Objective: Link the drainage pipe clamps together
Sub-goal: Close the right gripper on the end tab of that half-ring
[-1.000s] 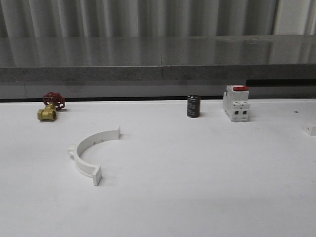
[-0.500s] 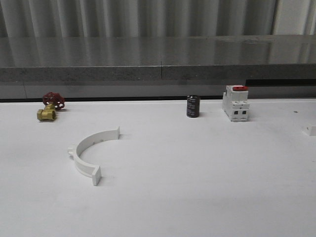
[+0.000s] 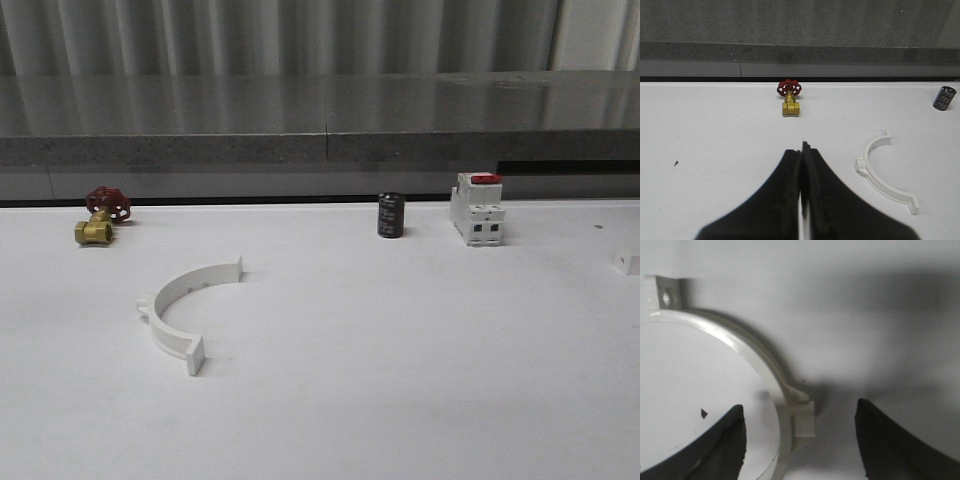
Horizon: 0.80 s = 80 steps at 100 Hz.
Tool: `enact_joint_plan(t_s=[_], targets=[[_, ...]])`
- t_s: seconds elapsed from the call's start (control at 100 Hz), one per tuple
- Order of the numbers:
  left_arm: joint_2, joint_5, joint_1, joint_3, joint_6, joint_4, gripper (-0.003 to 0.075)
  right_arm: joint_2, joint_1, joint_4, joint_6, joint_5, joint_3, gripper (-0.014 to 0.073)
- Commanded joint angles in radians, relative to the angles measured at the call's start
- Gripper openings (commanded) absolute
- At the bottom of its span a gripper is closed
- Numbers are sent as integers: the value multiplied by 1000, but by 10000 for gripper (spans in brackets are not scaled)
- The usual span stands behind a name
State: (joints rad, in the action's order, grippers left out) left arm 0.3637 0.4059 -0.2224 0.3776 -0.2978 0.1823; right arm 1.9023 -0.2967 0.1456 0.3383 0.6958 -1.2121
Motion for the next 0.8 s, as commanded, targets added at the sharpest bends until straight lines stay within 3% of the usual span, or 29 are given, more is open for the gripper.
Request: enact_joint_plan(t_s=[0.0, 0.23, 0.54, 0.79], targets=[[4, -73, 4, 29, 0, 6, -20, -36, -7, 3, 13, -31, -28, 476], [4, -73, 4, 29, 0, 6, -20, -8, -7, 3, 13, -27, -28, 429], [4, -73, 4, 29, 0, 12, -20, -8, -7, 15, 9, 42, -54, 62], [4, -73, 4, 29, 0, 12, -20, -22, 6, 41, 9, 117, -62, 48]])
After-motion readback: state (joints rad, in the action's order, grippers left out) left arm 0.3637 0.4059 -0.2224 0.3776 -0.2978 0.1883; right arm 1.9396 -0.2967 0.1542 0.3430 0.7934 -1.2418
